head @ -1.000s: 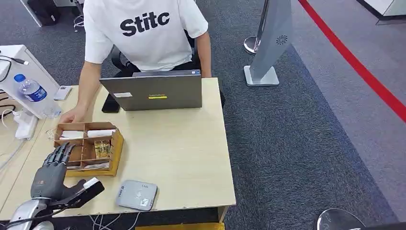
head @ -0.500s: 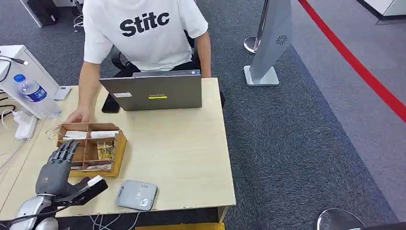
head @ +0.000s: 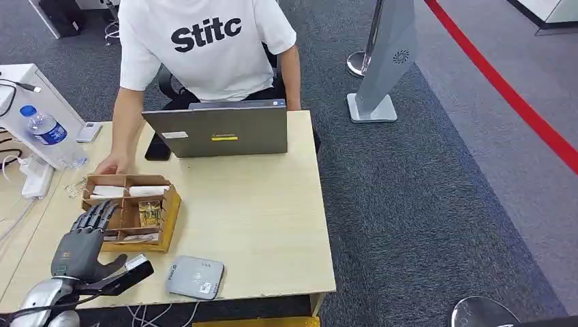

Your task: Pass the card to the sensor for recognition and then transmit it.

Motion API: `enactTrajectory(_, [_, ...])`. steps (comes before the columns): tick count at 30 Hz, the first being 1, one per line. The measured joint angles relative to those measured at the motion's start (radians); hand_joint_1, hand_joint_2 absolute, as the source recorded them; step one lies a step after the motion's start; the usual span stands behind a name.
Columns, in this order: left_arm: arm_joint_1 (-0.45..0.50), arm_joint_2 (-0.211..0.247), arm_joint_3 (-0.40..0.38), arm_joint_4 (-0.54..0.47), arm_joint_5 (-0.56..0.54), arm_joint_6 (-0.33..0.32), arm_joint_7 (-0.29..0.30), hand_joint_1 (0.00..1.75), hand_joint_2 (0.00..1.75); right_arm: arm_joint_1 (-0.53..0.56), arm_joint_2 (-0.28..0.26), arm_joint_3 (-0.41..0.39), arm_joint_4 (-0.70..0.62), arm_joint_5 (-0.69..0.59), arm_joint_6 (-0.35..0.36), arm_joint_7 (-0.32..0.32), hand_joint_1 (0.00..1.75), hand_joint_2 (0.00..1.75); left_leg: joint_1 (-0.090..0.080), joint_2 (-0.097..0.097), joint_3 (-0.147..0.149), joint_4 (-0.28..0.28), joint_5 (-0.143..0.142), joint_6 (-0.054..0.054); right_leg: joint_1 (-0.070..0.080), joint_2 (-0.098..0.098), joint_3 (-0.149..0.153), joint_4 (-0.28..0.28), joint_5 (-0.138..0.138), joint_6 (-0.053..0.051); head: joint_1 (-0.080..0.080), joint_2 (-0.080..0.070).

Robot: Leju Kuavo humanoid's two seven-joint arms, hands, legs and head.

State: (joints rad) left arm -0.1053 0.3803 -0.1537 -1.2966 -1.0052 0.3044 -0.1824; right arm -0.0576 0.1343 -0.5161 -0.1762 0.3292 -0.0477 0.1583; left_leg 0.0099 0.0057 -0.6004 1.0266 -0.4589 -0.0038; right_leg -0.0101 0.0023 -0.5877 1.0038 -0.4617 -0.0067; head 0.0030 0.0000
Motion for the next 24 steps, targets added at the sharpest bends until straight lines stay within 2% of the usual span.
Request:
enactTrajectory(13, [0.003, 0.016, -0.013, -0.001, -0.003, 0.000, 0.001, 0.00, 1.75, 0.000, 0.000, -0.005, 0.000, 0.000, 0.000, 0.000, 0.00, 1.75, 0.000, 0.000, 0.000, 0.000, 0.000, 0.000, 0.000, 0.000, 0.000, 0.000, 0.000, 0.000, 0.000, 0.000])
enactTrajectory(24, [0.057, 0.069, -0.003, -0.061, 0.020, 0.009, 0.019, 0.00, 1.75, 0.000, 0.000, -0.014, 0.000, 0.003, 0.000, 0.002, 0.00, 1.75, 0.000, 0.000, 0.000, 0.000, 0.000, 0.000, 0.000, 0.000, 0.000, 0.000, 0.000, 0.000, 0.000, 0.000])
